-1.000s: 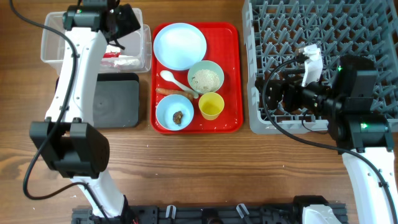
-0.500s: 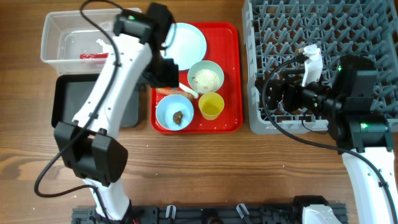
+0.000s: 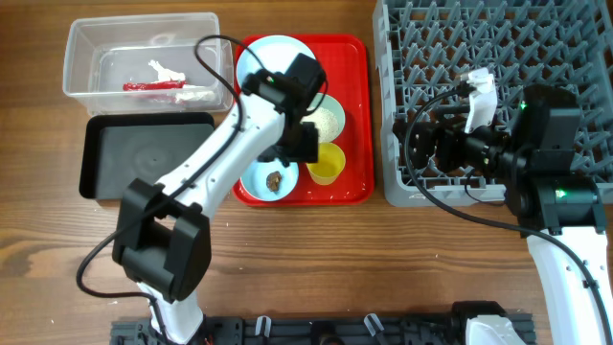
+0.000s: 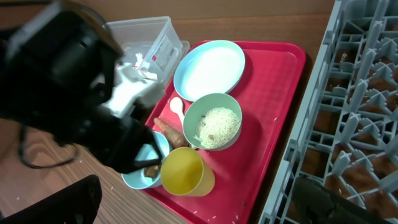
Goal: Sort waste into correct bins and load items into the dishwasher rack
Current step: 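Grasp the yellow cup with the left gripper and lift it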
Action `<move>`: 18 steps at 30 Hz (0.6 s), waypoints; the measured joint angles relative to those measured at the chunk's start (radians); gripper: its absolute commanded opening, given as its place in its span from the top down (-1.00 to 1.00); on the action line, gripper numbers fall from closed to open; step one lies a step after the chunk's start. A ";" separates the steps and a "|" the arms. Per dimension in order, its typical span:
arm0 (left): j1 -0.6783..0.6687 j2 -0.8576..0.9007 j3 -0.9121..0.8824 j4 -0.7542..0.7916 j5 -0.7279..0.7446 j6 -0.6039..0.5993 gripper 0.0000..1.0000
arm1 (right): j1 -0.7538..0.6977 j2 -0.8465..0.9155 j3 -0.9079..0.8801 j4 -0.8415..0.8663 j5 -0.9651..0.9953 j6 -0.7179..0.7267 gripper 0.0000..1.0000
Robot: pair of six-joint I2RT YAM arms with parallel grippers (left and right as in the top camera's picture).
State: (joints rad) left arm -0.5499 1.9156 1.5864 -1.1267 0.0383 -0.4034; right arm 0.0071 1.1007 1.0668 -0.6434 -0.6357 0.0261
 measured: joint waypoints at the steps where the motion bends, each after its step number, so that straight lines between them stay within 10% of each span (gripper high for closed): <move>1: -0.001 0.000 -0.004 0.009 0.006 0.010 -0.36 | 0.000 0.000 0.000 0.000 0.000 0.000 -0.99; 18: -0.005 0.055 -0.013 0.136 0.080 0.092 0.28 | 0.000 0.000 0.000 -0.007 0.000 0.015 -0.99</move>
State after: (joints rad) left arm -0.5549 1.9701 1.5734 -0.9905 0.1188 -0.3111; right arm 0.0071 1.1007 1.0668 -0.6506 -0.6357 0.0410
